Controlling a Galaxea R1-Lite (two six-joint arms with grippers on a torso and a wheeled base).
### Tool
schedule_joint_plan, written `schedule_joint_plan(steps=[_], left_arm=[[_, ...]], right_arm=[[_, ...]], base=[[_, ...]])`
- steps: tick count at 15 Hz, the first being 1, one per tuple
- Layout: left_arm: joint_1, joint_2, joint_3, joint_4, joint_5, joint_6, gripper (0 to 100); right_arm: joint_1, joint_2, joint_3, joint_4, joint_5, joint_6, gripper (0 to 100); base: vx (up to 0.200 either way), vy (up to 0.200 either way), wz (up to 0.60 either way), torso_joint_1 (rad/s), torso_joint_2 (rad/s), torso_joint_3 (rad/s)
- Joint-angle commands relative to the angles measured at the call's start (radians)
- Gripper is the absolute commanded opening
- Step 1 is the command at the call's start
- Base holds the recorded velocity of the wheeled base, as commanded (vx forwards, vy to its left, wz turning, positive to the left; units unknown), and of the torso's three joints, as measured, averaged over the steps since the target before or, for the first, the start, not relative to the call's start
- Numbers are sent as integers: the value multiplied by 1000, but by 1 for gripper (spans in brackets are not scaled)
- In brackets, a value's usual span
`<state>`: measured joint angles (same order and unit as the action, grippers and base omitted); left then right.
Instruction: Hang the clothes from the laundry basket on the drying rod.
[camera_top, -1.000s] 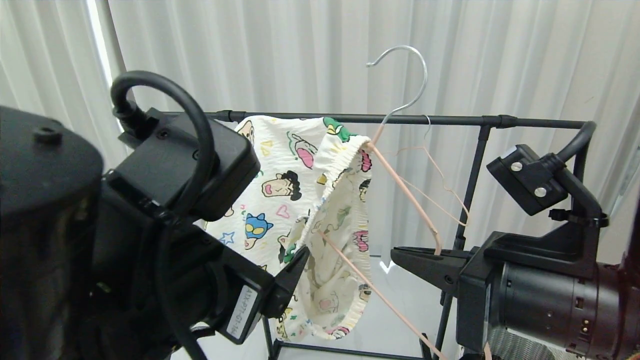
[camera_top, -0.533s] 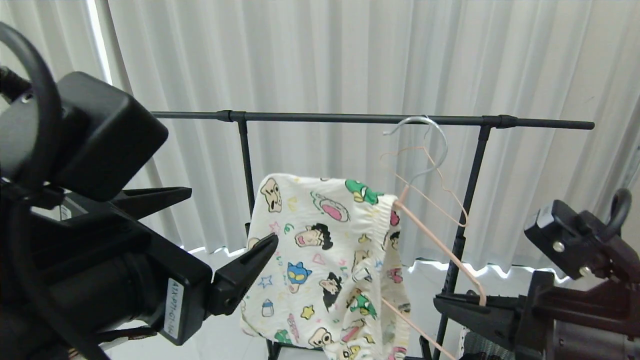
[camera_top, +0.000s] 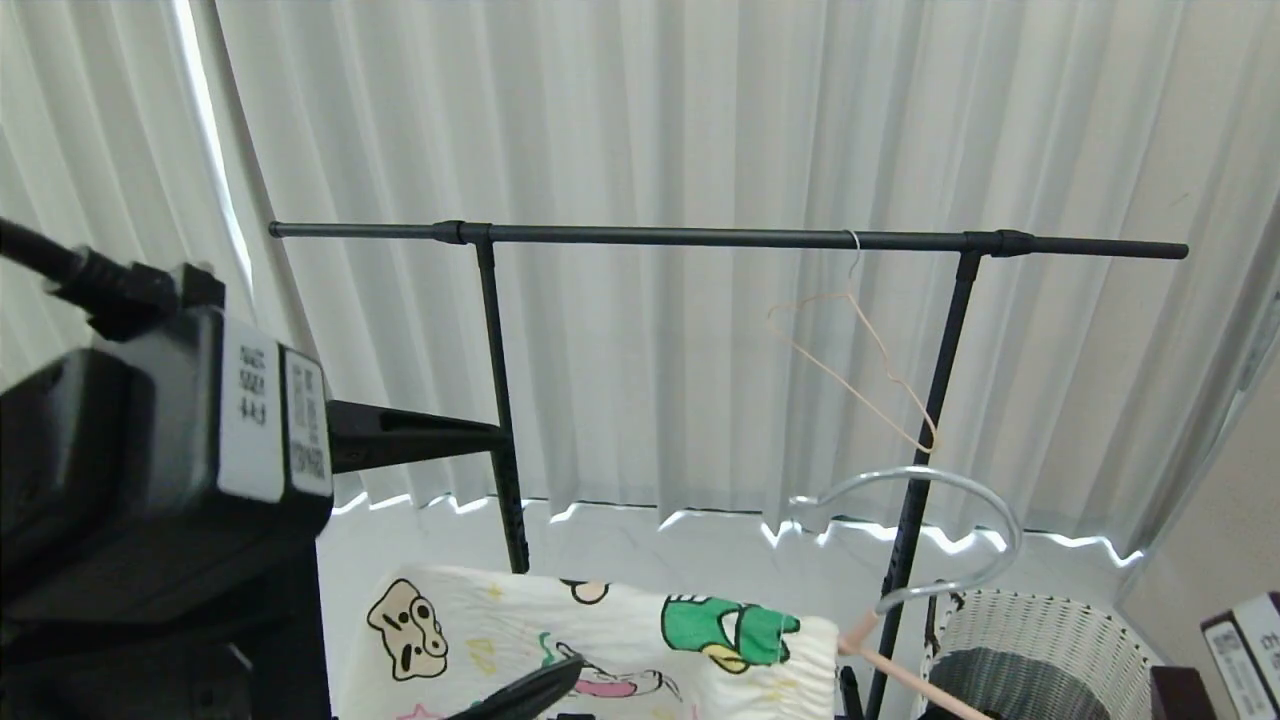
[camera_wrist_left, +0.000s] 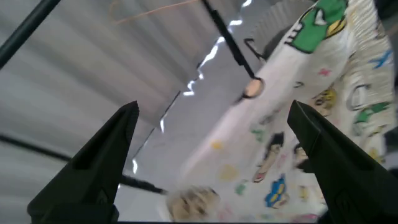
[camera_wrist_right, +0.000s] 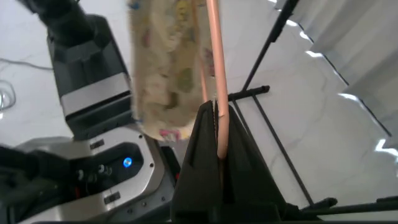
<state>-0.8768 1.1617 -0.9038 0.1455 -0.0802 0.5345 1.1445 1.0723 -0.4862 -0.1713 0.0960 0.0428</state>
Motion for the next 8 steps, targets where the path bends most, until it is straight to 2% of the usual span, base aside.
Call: schedule_joint_plan(steps=[1,3,8], left_arm=[[47,19,46,-27,-105,48,100],[27,19,77,-35,-148,52,100],[-93,26,143,-35,-153,48,100]], right_arm=[[72,-17,14,-1,1,-1,0],[107,-15,15,-1,1,-3,0],[155,0,12,-2,1,-3,0]], base=[[0,0,0,0,0,0],[0,0,0,0,0,0],[0,0,0,0,0,0]])
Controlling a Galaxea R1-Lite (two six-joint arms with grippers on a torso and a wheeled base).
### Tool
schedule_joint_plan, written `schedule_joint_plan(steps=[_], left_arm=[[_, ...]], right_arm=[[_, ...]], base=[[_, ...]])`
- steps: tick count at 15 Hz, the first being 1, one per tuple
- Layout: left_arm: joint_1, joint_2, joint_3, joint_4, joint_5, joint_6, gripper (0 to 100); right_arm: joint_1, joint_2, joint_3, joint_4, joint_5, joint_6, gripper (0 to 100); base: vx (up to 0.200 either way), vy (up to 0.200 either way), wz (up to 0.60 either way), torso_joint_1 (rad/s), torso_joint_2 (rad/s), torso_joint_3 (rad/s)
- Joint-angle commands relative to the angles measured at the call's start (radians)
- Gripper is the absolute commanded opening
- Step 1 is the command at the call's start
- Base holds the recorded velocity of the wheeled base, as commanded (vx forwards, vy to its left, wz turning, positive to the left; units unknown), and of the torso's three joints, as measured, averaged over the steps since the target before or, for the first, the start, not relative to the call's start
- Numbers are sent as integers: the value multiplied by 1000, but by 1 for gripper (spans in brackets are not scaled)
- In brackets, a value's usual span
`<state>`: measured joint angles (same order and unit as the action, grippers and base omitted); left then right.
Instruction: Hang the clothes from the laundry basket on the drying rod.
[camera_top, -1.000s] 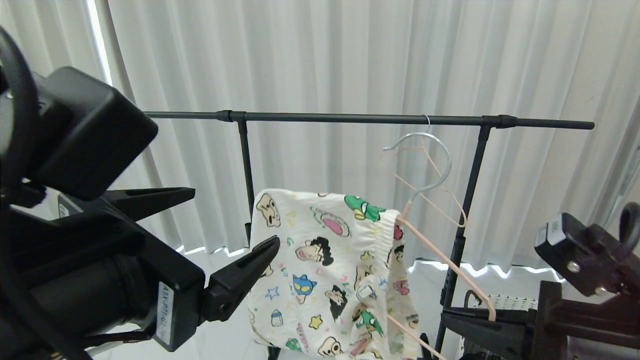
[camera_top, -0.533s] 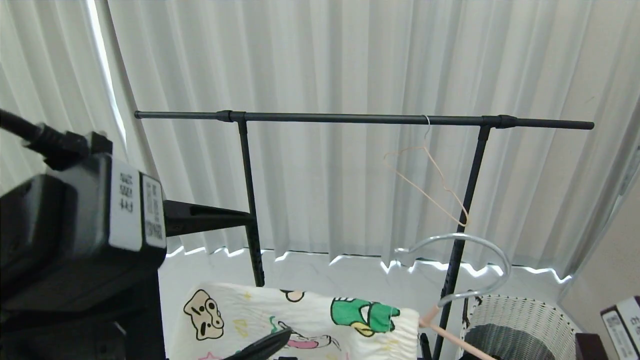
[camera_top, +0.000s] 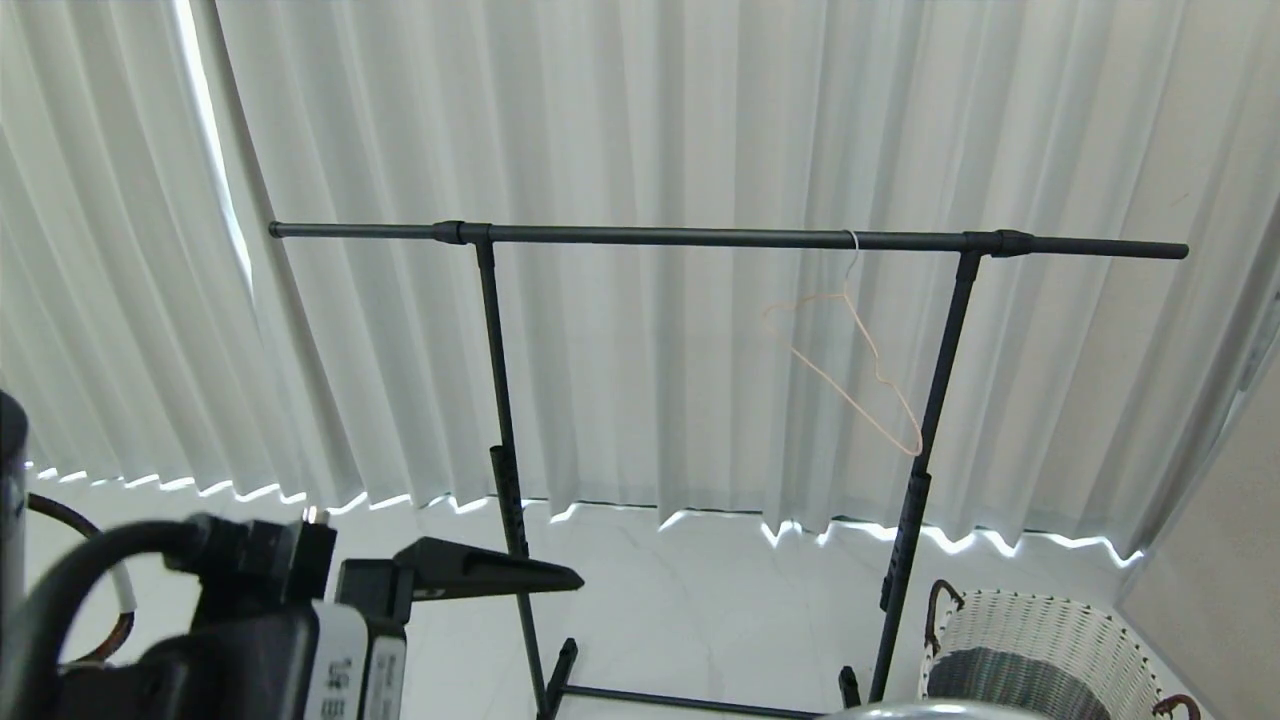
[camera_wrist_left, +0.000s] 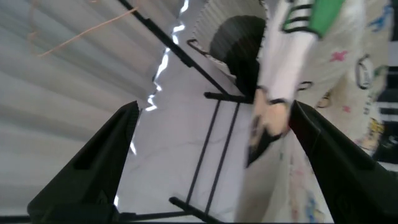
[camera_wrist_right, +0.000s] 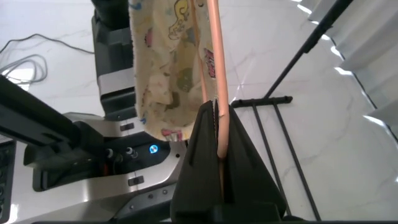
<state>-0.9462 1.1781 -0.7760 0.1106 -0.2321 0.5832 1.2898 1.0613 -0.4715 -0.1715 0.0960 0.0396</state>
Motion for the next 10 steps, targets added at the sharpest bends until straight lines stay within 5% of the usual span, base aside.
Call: schedule_joint_plan(steps=[1,7,8,10], left_arm=[[-33,11,37,0,0,0,100],[-86,11,86,0,0,3,100],[-91,9,93,0,-1,3,0],[-91,9,96,0,0,1,0]], right_arm=[[19,13,-3,-2,1,-1,0],[40,11,-4,7,-1,-3,0],[40,11,-4,7,-1,-4,0],[40,9,-4,6,-2,-4,0]], base=[[0,0,0,0,0,0],[0,0,0,0,0,0],[0,0,0,0,0,0],[0,0,0,0,0,0]])
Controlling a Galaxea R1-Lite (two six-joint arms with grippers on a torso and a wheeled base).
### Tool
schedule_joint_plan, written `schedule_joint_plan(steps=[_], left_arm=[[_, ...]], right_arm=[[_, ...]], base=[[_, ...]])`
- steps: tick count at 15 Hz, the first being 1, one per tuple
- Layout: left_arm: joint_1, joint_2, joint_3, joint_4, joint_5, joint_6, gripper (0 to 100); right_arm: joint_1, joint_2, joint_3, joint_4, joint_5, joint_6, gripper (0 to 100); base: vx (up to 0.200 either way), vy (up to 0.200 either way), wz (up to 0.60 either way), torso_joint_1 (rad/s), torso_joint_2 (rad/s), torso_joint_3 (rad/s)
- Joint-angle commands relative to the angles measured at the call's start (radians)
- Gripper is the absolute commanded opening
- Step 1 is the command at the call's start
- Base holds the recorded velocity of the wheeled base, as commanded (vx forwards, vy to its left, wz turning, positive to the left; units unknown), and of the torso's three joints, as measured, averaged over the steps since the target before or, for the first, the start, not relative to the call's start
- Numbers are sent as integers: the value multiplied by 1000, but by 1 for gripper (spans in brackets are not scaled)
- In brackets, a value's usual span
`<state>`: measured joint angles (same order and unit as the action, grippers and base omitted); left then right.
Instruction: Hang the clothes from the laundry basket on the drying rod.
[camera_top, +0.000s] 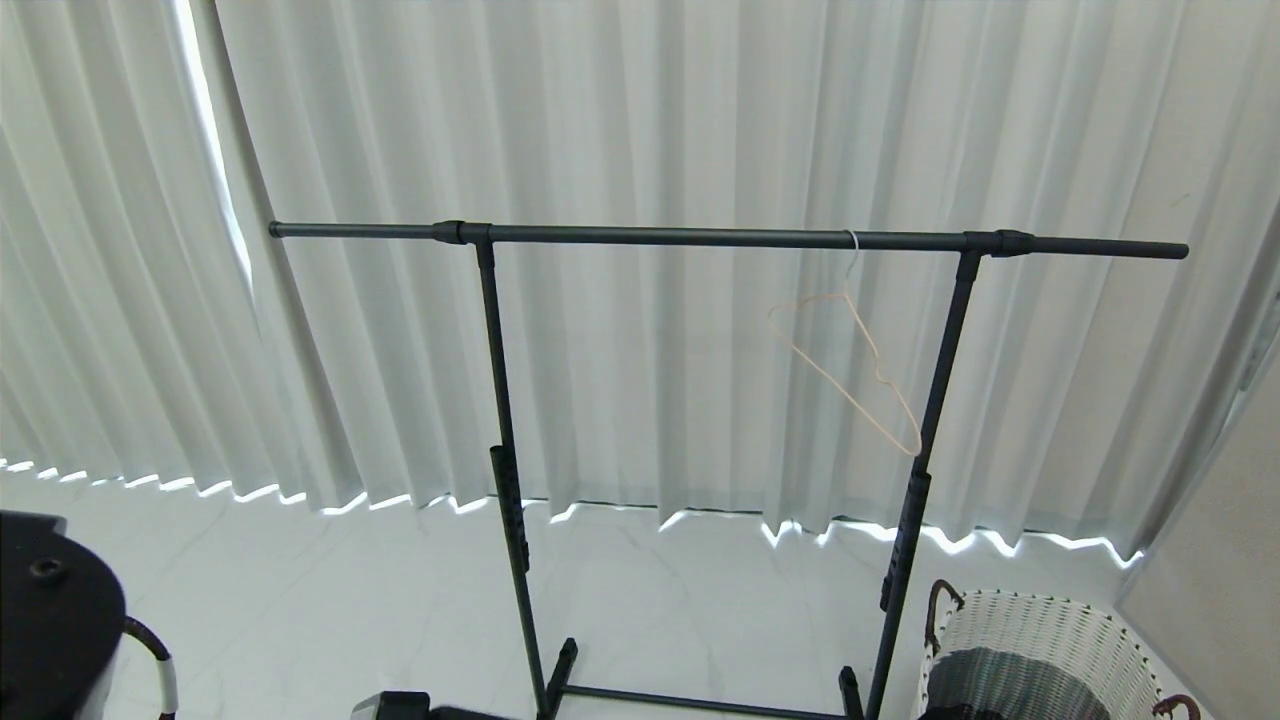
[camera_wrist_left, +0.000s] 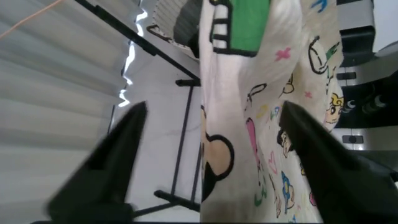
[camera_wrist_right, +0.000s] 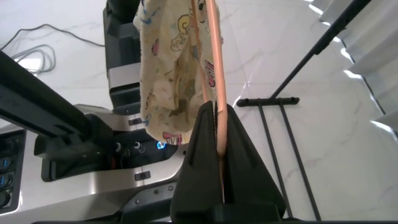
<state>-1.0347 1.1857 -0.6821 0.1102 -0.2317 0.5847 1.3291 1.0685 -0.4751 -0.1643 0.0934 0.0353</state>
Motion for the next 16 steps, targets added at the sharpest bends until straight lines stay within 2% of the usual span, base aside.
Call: schedule_joint_plan(steps=[1,5,7,8,11,13,15,16], left_arm=[[-2,2,1,0,0,0,0],[-1,2,3,0,0,-8,0],[2,3,4,0,0,-42,0],[2,3,4,0,0,-59,0],[19,0,18,0,3,-65,0],[53,-5,62,-1,20,-63,0],[100,-28,107,-18,80,-63,0],[134,-38,127,-46,144,-63,0]], right_arm=[[1,2,0,-1,-1,-2,0],[1,2,0,-1,-1,-8,0],[1,2,0,2,-8,-8,0],[1,4,0,8,-21,-8,100],[-2,-2,3,14,-52,-8,100],[-5,-4,4,14,-126,-5,100],[-8,-16,23,15,-167,0,100],[-15,-27,43,15,-169,0,100]], base=[[0,0,0,0,0,0],[0,0,0,0,0,0],[0,0,0,0,0,0],[0,0,0,0,0,0],[0,0,0,0,0,0],[0,0,0,0,0,0],[0,0,0,0,0,0],[0,0,0,0,0,0]])
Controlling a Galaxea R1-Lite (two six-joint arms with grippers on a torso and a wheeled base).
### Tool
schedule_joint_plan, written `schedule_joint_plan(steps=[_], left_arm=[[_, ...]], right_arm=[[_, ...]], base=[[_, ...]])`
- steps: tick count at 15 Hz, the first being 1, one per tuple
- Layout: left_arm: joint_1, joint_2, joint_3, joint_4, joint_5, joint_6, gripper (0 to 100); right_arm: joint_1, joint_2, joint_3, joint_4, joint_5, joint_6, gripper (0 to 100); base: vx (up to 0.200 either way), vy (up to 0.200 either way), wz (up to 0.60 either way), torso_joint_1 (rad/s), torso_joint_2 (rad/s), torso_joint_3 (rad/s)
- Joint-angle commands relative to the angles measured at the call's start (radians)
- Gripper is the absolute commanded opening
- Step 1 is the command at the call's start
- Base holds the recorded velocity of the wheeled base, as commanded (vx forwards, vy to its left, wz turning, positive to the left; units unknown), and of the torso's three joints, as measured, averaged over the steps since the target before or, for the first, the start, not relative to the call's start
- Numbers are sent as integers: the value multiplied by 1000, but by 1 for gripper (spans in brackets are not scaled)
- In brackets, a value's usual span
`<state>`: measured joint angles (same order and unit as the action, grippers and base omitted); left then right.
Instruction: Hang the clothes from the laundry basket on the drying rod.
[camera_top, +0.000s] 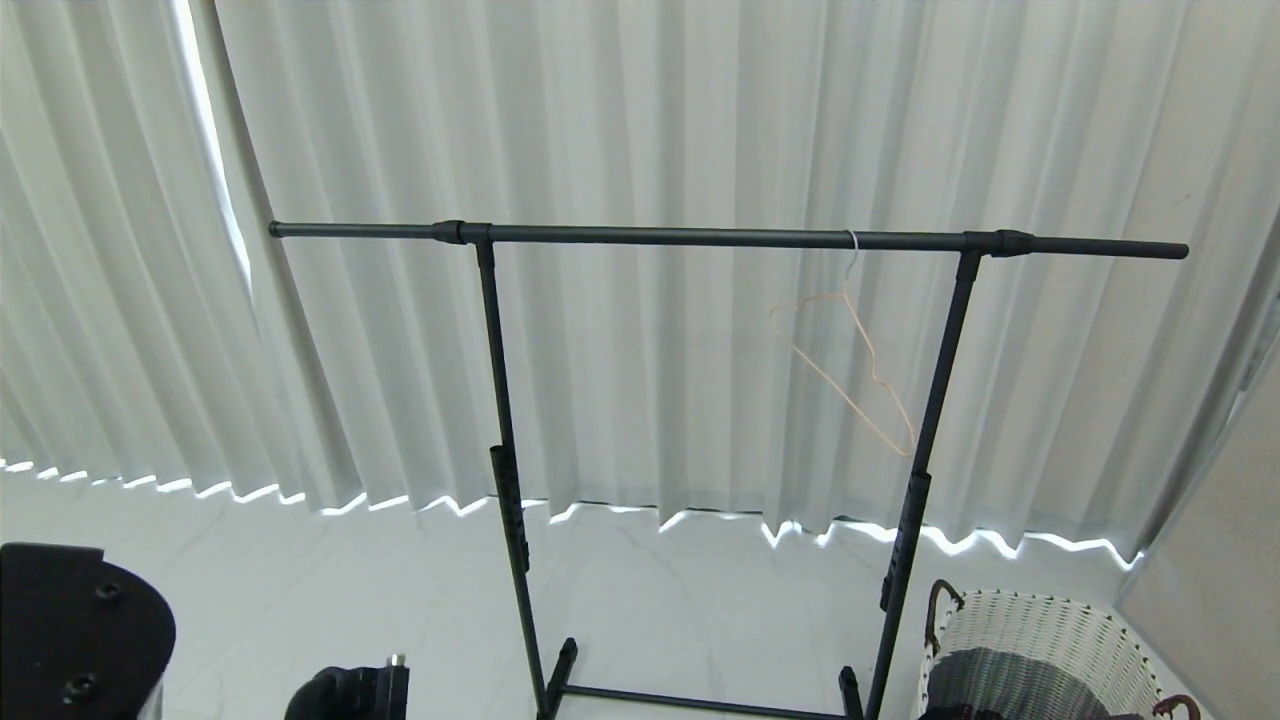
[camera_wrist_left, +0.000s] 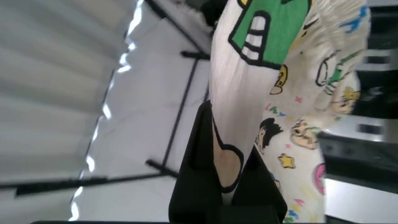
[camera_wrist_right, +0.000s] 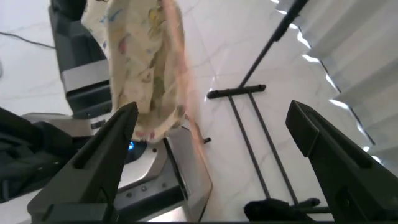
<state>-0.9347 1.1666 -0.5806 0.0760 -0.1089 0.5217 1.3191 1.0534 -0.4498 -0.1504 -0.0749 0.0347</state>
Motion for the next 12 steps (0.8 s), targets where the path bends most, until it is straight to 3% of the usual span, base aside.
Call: schedule_joint_plan(steps=[1,3,5,8,10,12], left_arm=[[56,-21,27,-45,52,-2,0],[154,-15,25,-143,133,-2,0],[238,-21,4,-163,169,-34,0],[235,-5,-114,-194,169,-190,0],[232,7,-166,-220,169,-210,0],[206,2,-174,-226,169,-201,0]], right_arm=[[-8,-12,26,2,0,1,100],[-52,16,31,2,0,7,100],[-121,62,20,-11,-2,28,100],[-149,197,-73,-179,-26,295,100],[-149,313,-129,-225,-86,346,100],[-167,416,-168,-313,-97,384,100]], base=[[0,0,0,0,0,0],[0,0,0,0,0,0],[0,0,0,0,0,0],[0,0,0,0,0,0],[0,0,0,0,0,0],[0,0,0,0,0,0]])
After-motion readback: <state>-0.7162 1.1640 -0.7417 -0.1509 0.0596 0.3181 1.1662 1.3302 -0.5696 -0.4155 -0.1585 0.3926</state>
